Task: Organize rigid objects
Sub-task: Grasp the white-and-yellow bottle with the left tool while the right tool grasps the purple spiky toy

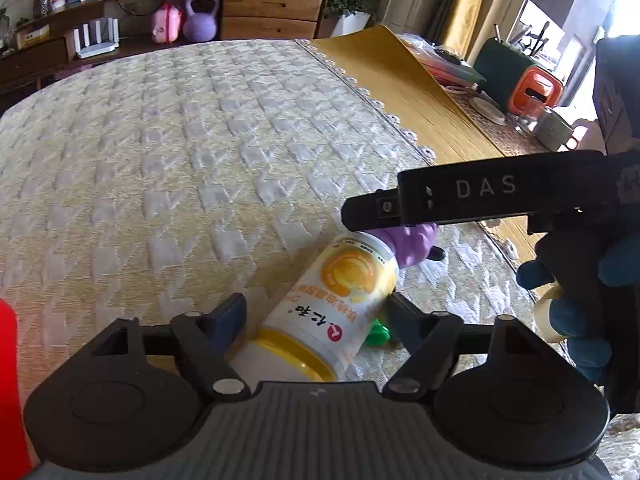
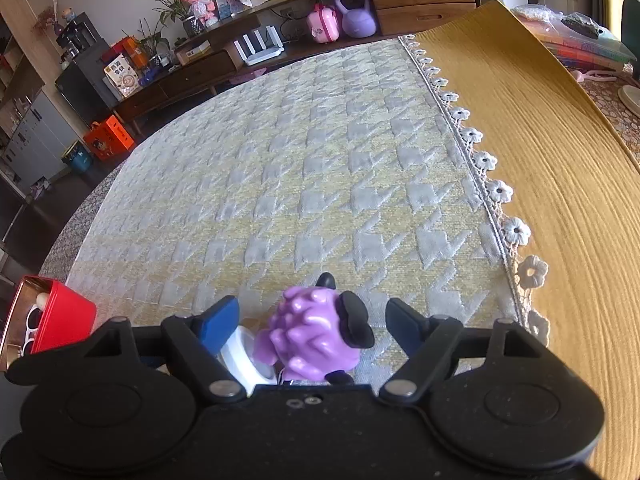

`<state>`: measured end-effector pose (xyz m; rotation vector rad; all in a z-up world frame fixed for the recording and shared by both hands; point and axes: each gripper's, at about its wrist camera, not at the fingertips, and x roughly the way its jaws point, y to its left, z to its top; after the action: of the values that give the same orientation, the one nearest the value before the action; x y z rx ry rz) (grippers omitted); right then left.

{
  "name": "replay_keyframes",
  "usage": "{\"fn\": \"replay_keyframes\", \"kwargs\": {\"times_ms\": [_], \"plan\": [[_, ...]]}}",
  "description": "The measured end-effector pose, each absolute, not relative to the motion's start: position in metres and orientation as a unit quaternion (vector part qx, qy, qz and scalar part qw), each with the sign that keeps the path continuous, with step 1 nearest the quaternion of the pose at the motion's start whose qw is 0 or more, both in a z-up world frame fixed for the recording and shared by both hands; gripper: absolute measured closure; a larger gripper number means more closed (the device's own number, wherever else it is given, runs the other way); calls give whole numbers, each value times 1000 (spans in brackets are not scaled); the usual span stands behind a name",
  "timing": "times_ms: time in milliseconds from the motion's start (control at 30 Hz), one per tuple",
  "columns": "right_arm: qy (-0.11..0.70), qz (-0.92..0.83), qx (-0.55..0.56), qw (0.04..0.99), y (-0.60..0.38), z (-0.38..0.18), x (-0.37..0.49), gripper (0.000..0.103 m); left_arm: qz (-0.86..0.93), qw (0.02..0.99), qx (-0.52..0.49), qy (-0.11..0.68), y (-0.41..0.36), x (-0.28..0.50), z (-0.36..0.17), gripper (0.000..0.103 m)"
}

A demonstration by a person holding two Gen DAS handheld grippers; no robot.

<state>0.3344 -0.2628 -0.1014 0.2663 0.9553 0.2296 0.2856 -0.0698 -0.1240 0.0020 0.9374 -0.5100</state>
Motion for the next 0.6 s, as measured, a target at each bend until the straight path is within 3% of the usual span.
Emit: {"fn": "replay_keyframes", "kwargs": {"times_ms": [500,600], "plan": [[456,119,128,873,-259,-99,332,25,-202,874,-4,441,-62,275,-119,54],[459,116,118,873,-256,-101,332,25,-167,881,-17,443,-50,275,-118,54]]}}
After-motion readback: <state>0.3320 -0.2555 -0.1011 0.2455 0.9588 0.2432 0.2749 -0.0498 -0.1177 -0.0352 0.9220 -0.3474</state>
